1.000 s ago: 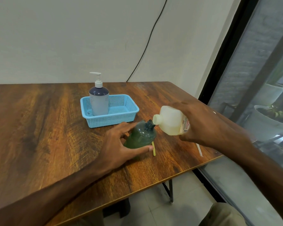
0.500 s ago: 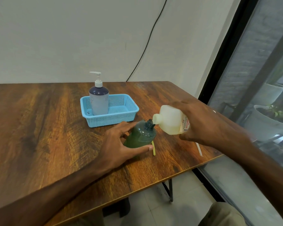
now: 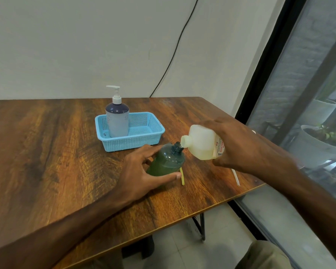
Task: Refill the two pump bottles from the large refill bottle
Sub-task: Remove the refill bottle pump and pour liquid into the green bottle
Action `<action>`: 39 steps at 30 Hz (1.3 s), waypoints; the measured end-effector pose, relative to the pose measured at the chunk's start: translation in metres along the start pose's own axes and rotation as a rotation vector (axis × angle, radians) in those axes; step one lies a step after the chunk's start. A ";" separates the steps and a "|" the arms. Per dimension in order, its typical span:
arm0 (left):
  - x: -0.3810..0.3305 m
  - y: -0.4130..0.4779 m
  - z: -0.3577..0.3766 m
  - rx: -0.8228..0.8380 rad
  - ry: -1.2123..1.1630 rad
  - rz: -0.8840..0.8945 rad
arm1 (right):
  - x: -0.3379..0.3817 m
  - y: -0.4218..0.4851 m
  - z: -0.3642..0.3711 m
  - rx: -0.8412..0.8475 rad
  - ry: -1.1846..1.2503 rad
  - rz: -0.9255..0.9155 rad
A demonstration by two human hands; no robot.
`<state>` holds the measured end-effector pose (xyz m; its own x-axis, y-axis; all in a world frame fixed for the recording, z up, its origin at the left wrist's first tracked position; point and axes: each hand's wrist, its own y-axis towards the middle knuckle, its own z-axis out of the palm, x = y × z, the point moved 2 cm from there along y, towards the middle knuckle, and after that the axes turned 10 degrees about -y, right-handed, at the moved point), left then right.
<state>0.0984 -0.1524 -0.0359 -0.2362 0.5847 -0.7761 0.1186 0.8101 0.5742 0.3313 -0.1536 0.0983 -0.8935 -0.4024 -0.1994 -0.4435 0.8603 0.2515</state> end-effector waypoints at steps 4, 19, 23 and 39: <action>0.001 0.000 0.000 0.006 0.002 0.001 | 0.000 0.000 -0.002 -0.007 0.005 -0.011; 0.002 0.000 -0.001 -0.004 -0.002 0.003 | 0.002 0.001 -0.003 -0.009 -0.008 -0.016; 0.003 0.001 -0.001 -0.007 -0.002 0.001 | 0.002 0.001 -0.004 0.003 -0.005 -0.012; 0.002 0.001 -0.001 -0.004 -0.005 -0.013 | 0.003 0.003 -0.005 -0.004 -0.010 -0.007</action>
<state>0.0969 -0.1506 -0.0368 -0.2329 0.5747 -0.7845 0.1118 0.8172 0.5655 0.3268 -0.1538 0.1030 -0.8896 -0.4051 -0.2111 -0.4501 0.8562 0.2536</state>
